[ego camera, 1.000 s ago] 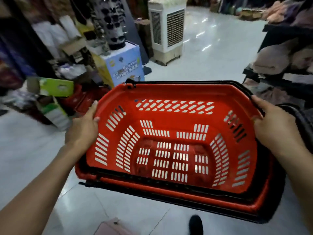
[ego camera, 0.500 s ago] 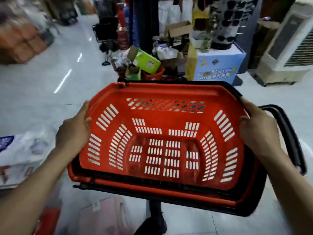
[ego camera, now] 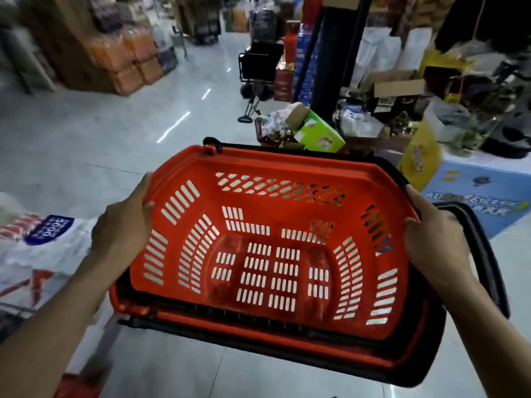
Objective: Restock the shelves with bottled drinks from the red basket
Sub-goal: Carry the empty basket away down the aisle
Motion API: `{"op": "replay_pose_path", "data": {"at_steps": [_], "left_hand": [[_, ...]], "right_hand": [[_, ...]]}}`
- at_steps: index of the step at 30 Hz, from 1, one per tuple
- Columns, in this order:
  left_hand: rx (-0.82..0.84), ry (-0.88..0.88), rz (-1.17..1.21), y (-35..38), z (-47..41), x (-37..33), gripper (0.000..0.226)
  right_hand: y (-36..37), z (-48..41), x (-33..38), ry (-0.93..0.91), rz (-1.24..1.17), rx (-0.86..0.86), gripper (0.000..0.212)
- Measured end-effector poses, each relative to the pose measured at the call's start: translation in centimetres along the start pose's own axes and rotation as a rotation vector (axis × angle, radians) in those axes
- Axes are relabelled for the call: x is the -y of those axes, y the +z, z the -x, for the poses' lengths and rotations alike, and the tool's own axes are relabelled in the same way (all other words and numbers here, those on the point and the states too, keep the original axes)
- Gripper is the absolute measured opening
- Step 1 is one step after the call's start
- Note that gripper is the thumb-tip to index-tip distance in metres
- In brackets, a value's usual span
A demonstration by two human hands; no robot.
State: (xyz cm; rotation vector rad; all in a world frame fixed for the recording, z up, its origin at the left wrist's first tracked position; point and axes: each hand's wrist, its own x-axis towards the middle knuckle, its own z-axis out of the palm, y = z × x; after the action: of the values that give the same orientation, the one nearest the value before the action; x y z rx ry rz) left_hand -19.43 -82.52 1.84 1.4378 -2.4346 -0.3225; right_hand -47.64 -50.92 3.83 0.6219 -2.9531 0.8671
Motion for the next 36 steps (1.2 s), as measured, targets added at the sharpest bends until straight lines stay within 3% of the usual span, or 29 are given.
{"op": "replay_pose_path", "data": {"at_steps": [12, 24, 36], "left_hand": [[-0.009, -0.184, -0.04, 6.9, -26.2, 1.0, 0.054], [-0.122, -0.41, -0.125, 6.9, -50.2, 6.8, 0.053], [-0.142, -0.452, -0.122, 8.7, -81.4, 16.6, 0.054]], "right_hand": [[14.6, -28.4, 12.3, -0.056, -0.013, 0.14, 0.06], [30.0, -51.5, 32.9, -0.33, -0.022, 0.271, 0.06], [47.9, -71.3, 55.0, -0.385, -0.054, 0.325, 0.062]]}}
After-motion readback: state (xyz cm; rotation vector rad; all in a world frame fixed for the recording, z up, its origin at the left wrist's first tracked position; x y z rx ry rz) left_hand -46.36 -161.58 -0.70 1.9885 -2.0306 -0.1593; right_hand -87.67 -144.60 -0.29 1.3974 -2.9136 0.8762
